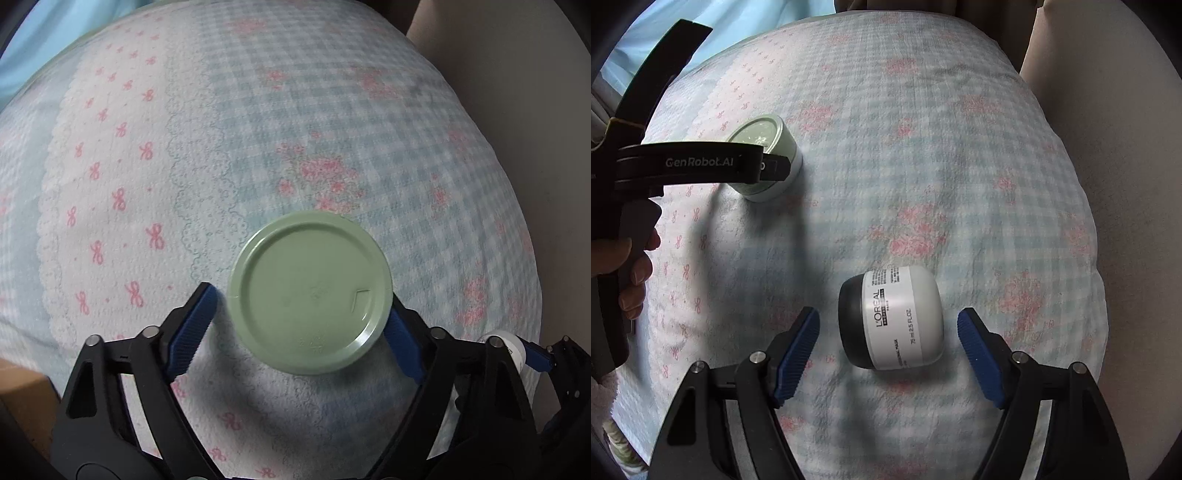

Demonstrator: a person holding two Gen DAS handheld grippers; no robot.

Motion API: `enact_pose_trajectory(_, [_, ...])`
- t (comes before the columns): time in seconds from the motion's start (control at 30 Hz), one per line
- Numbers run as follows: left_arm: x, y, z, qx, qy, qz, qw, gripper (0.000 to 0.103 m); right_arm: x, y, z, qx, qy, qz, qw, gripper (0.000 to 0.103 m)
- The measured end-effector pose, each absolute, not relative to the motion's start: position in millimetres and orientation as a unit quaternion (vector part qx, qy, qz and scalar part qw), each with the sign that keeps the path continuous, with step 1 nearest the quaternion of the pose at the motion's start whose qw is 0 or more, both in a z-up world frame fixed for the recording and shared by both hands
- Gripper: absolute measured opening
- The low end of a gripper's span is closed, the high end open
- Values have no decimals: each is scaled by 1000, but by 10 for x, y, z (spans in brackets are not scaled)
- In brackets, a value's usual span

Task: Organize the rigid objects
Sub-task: 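Grasp the pale green lid with the left tool while the right tool grasps the L'Oreal jar, then carry the green lid with the left tool while the right tool carries the L'Oreal jar to the box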

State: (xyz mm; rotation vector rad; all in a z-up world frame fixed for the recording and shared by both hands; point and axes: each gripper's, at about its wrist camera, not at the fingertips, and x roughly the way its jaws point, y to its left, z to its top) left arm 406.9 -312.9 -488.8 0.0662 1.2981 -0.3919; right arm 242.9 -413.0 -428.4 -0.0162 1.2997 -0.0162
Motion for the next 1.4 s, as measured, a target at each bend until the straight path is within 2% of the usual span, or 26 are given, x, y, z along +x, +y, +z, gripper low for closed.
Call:
enact_pose_trajectory(0.03, [4069,-3166,-4909,41,599,-183,778,73,2438,-4128,-4298,-8,606,-7,796,61])
enact_pose_trajectory(0.07, [4062,-3197,-4915,49,595,-186,781,72,2448,-4125,-4319,-9,609,-5,793,51])
enact_pose_trajectory(0.1, [4055,-3232,-4920,54,590,-188,783,70,2463,-4118,-4346,-14,612,-7,790,48])
enact_pose_trajectory(0.33, [4031,-3245,-4879,48,589,-186,785,69,2502,-4099,-4366,-6,612,-14,790,47])
enact_pose_trajectory(0.67, [3856,-3027,-4351,23,576,-194,794,69,2506,-4218,-4089,28,615,-24,787,46])
enact_pose_trajectory(1.0, [3529,-2578,-3388,0,541,-198,817,69,2431,-4041,-3272,47,585,-30,809,46])
enact_pose_trajectory(1.4, [2833,-1363,-2145,-42,490,-181,851,69,2076,-3175,-2077,36,542,6,839,46])
